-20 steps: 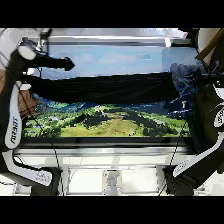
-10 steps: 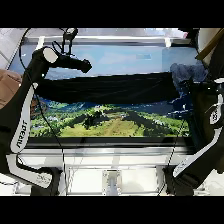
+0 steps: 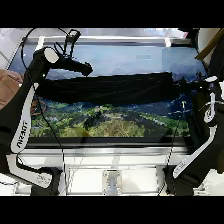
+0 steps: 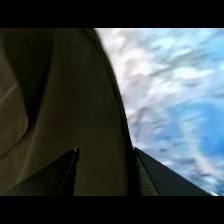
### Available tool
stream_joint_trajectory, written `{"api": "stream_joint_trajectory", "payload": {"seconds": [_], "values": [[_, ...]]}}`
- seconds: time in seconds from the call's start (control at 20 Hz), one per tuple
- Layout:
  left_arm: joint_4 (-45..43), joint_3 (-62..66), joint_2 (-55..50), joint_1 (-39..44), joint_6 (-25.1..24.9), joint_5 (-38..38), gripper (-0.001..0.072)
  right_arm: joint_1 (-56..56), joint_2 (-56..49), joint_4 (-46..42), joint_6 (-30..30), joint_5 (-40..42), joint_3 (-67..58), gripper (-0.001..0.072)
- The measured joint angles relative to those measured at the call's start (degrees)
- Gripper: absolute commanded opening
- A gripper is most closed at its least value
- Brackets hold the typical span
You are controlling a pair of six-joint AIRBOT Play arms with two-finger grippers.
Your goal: Fold the clothes and pants, and hang the long-sleeved shirts on hangers.
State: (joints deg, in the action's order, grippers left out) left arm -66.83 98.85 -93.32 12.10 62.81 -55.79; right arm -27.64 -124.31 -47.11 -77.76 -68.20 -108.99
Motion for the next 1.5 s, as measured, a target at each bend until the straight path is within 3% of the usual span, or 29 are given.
{"api": "stream_joint_trajectory", "payload": {"seconds": [0.1,0.15,0.2,0.3,0.35,0.45,0.55,0.6,0.8,1.0,1.25,1.5], "values": [[0.0,0.0,0.0,0.0,0.0,-0.9,0.0608,0.8,-0.2,-0.6,1.1,-3.1,-1.3,0.0397],[0.0,0.0,0.0,0.0,0.0,-1.2,0.0608,1.1,-0.3,-0.8,1.4,-4.5,-1.9,0.0282],[0.0,0.0,0.0,0.0,0.0,-1.4,0.0608,1.4,-0.3,-0.6,1.7,-5.8,-2.6,0.0052],[0.0,0.0,0.0,0.0,0.0,-1.8,0.0607,2.1,-0.2,0.1,2.0,-7.8,-4.0,0.0011],[0.0,0.0,0.0,0.0,0.0,-2.1,0.0557,2.4,-0.2,0.4,2.2,-8.9,-4.8,0.0010],[0.0,0.0,0.0,-0.1,0.0,-2.6,0.0282,2.7,0.5,1.7,2.3,-10.9,-5.8,0.0010],[-0.1,0.0,0.2,-0.3,0.0,-4.2,0.0085,2.8,2.1,2.0,2.4,-14.0,-6.3,0.0009],[-0.1,0.0,0.3,-0.5,0.0,-5.5,0.0022,2.8,3.2,1.5,2.4,-15.8,-6.4,0.0009],[-0.1,0.0,2.8,-1.0,1.3,-10.7,0.0020,2.3,9.9,-2.0,2.4,-23.2,-4.3,0.0008],[-0.2,0.0,9.0,-1.2,3.5,-15.1,0.0020,-0.7,20.8,-4.9,3.6,-26.1,7.9,0.0009],[-0.5,0.0,13.6,0.0,5.7,-17.9,0.0020,-6.3,39.9,-7.0,7.5,-18.8,33.5,0.0010],[7.6,0.0,3.6,7.0,6.0,-11.0,0.0020,-5.4,50.4,-0.7,9.0,-12.3,43.6,0.0010]]}}
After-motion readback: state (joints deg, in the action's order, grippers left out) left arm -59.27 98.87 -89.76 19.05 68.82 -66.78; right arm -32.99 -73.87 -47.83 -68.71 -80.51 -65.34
